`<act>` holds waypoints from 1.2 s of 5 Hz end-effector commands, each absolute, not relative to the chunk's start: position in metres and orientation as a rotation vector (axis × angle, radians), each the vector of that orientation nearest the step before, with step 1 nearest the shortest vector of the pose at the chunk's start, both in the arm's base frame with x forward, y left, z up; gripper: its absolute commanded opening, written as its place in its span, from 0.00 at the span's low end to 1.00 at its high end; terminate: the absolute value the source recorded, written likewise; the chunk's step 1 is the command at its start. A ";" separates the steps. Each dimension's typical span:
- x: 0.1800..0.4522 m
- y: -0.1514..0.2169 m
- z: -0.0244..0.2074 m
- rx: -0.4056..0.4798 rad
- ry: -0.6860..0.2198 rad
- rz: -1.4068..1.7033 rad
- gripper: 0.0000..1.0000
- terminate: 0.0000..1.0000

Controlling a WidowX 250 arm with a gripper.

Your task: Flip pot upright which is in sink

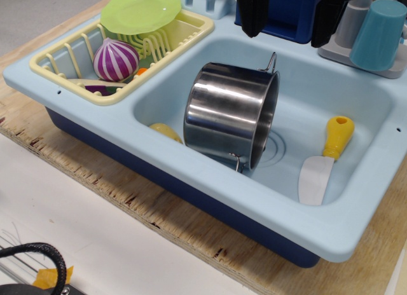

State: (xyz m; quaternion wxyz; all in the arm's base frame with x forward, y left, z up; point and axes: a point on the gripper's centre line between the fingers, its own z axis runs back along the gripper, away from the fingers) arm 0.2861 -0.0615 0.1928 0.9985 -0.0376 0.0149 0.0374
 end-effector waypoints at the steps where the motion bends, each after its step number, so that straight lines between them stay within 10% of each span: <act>1: 0.286 -0.062 0.193 -0.075 0.030 0.075 1.00 0.00; 6: 0.268 -0.062 0.155 0.136 0.216 0.361 1.00 0.00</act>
